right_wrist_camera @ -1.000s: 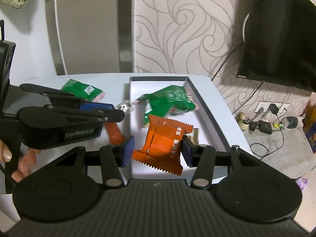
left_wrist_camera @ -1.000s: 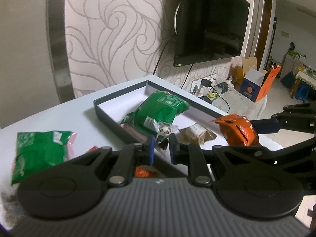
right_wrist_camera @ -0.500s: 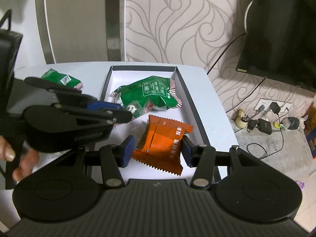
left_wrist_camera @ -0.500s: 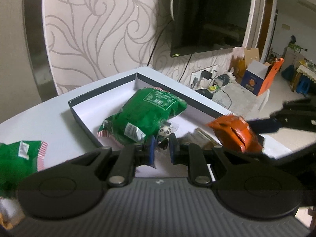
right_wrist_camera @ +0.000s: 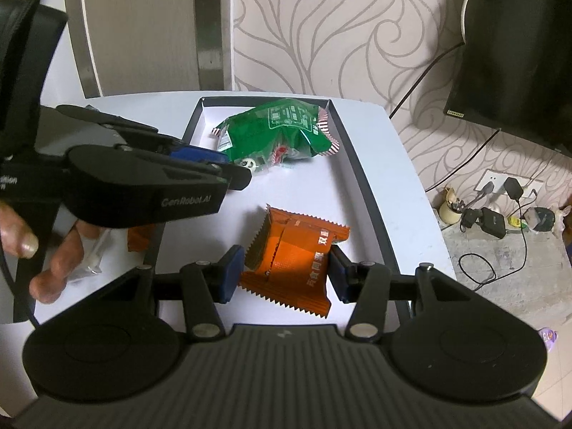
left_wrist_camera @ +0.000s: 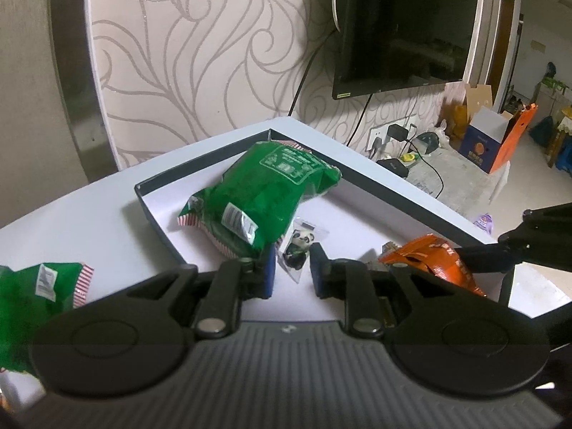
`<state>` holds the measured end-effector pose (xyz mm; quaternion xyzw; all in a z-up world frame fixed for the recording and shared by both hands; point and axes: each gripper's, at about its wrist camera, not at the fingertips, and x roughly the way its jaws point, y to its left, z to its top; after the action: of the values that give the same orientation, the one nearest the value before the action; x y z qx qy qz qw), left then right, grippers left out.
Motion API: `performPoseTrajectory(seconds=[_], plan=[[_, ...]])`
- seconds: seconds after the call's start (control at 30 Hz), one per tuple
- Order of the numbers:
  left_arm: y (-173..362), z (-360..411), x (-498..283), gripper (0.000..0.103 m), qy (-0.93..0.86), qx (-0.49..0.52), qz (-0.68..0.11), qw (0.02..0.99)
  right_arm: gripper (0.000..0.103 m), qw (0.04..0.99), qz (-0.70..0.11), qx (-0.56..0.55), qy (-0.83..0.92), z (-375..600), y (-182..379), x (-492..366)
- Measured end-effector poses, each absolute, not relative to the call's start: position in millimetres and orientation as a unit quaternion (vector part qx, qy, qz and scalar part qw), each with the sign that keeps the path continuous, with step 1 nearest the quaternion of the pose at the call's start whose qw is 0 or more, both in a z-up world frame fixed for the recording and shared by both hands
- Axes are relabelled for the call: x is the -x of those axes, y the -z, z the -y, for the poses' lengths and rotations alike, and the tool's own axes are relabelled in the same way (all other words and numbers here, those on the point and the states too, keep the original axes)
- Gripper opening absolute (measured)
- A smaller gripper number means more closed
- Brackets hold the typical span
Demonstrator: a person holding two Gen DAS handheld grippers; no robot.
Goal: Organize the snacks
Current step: 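Carry the candy and orange packet into the black box and release both, then grasp the beige paper nut bag with the left tool while the right tool grasps the pink clear packet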
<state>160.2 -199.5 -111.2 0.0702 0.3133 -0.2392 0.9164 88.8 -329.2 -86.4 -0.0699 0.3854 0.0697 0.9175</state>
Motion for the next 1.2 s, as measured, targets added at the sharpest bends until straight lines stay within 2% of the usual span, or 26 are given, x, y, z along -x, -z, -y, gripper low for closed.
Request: performPoseTrajectory(seconds=[0.13, 0.3, 0.43, 0.5, 0.7, 0.87, 1.2], plan=[[110, 197, -159, 0.025, 0.240, -0.068, -0.313, 0.916, 0.057, 0.916, -0.389, 0.072, -0.070, 327, 89, -89], [109, 192, -155, 0.032, 0.238, -0.065, -0.316, 0.916, 0.057, 0.918, -0.387, 0.055, -0.058, 327, 87, -88], [107, 187, -148, 0.056, 0.230, -0.064, -0.309, 0.921, 0.058, 0.921, -0.382, 0.056, -0.051, 324, 83, -85], [106, 185, -146, 0.061, 0.229, -0.062, -0.305, 0.922, 0.058, 0.922, -0.379, 0.057, -0.047, 321, 81, -82], [102, 176, -133, 0.062, 0.235, -0.057, -0.301, 0.923, 0.059, 0.925, -0.373, 0.059, -0.039, 310, 74, -69], [95, 157, -110, 0.062, 0.226, -0.054, -0.286, 0.930, 0.068, 0.931, -0.357, 0.061, -0.034, 299, 64, -54], [95, 59, -47, 0.066, 0.165, -0.035, -0.270, 0.948, 0.068, 0.932, -0.344, 0.081, -0.077, 239, 64, -31]])
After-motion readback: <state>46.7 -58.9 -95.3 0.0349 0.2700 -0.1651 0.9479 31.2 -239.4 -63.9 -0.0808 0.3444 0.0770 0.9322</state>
